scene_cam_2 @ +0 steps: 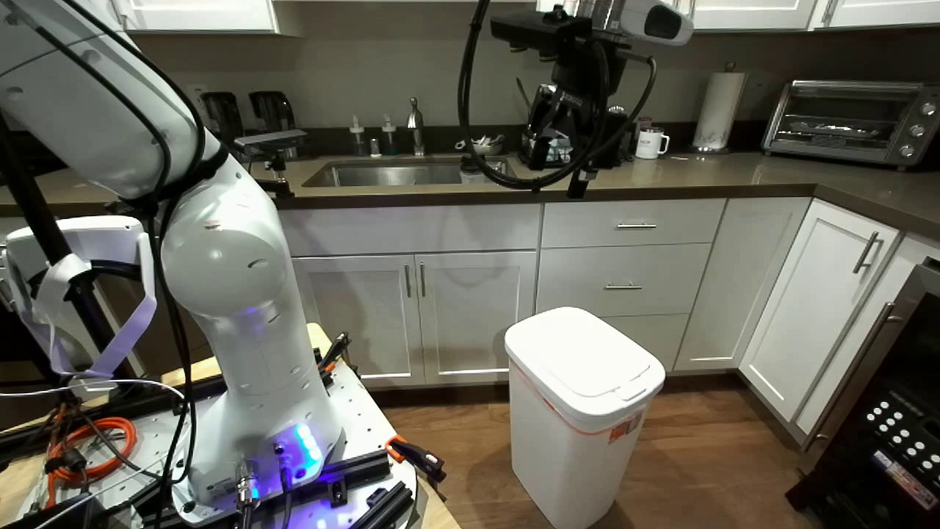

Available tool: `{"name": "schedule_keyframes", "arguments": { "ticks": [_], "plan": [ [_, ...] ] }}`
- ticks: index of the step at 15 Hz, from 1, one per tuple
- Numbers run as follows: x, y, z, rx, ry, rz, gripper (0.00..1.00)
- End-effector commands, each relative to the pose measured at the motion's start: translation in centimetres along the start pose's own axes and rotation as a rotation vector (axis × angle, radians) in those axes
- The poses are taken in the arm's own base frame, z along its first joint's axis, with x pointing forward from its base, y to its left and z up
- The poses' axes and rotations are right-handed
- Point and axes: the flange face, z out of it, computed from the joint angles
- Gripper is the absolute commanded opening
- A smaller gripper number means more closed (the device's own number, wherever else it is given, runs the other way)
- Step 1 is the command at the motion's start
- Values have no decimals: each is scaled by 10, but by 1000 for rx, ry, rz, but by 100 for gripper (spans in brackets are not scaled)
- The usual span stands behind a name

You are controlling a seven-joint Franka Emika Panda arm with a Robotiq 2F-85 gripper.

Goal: Open the lid of the dustbin

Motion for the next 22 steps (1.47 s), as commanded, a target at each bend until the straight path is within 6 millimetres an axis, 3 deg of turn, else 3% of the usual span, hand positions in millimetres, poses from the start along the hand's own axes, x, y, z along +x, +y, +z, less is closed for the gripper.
{"name": "schedule_keyframes", "arguments": {
  "ticks": [1,2,5,12,20,21,22],
  "plan": [
    [0,0,-1,0,-1,0,100],
    [0,0,-1,0,-1,0,100],
    [16,10,33,-8,-29,20,100],
    [104,20,185,-121,-26,-95,100],
    [212,11,358,-225,120,-294,100],
    [191,41,338,-233,139,-290,100],
    [205,50,357,-212,144,-280,100]
  ]
}}
